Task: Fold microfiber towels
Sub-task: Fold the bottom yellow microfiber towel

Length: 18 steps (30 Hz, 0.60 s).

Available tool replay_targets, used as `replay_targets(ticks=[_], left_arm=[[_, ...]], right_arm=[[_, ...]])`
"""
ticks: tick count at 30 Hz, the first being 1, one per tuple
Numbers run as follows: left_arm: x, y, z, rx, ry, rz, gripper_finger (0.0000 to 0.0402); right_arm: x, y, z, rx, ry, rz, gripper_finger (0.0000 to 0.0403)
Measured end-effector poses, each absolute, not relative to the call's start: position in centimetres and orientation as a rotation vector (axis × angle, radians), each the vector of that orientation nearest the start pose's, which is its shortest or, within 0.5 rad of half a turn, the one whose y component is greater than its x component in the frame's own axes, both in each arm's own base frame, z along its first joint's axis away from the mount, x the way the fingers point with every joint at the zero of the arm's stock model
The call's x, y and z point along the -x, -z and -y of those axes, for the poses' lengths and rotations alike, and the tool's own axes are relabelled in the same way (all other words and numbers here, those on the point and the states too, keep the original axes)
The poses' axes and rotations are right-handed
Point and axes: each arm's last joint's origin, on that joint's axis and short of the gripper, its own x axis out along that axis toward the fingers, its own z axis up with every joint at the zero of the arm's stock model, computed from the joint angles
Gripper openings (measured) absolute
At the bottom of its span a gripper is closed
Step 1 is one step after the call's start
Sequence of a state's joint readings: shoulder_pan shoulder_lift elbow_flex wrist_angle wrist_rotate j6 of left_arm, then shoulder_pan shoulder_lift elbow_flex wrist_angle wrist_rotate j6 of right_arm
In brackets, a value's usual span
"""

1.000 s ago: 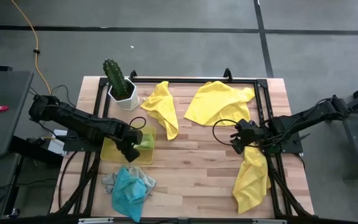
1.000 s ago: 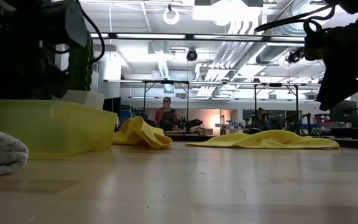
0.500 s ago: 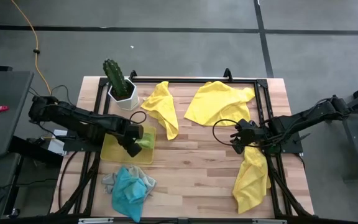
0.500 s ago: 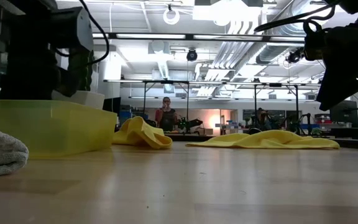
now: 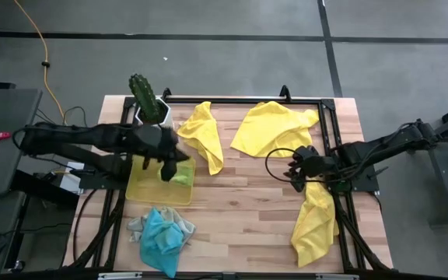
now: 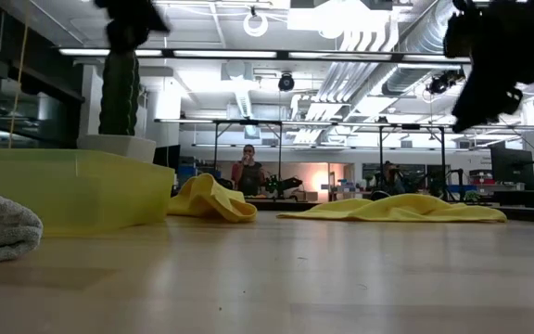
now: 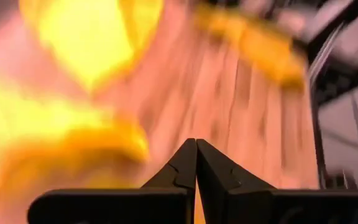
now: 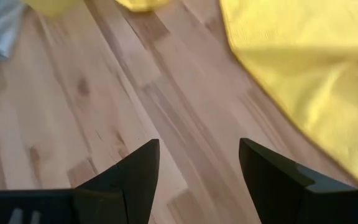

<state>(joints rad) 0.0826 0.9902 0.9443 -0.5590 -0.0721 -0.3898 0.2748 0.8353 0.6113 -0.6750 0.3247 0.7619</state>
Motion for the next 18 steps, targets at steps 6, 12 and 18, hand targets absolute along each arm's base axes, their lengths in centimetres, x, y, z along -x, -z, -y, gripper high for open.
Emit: replay_targets(ticks=[6, 12, 18], left_arm=[[-22.8, -33.2, -3.7, 0.2, -0.297, -0.325, 0.0], [-26.2, -31.1, -4.4, 0.307, -0.138, -0.145, 0.0], [-28.6, -29.0, -3.9, 0.424, -0.057, -0.093, 0.0]], right_arm=[[-15.8, -23.6, -3.5, -0.458, 0.324, -0.699, 0.021], [-15.2, -23.5, -3.3, -0.64, 0.434, -0.752, 0.021], [-12.2, -21.9, -2.4, -0.845, 0.763, -1.067, 0.0191]])
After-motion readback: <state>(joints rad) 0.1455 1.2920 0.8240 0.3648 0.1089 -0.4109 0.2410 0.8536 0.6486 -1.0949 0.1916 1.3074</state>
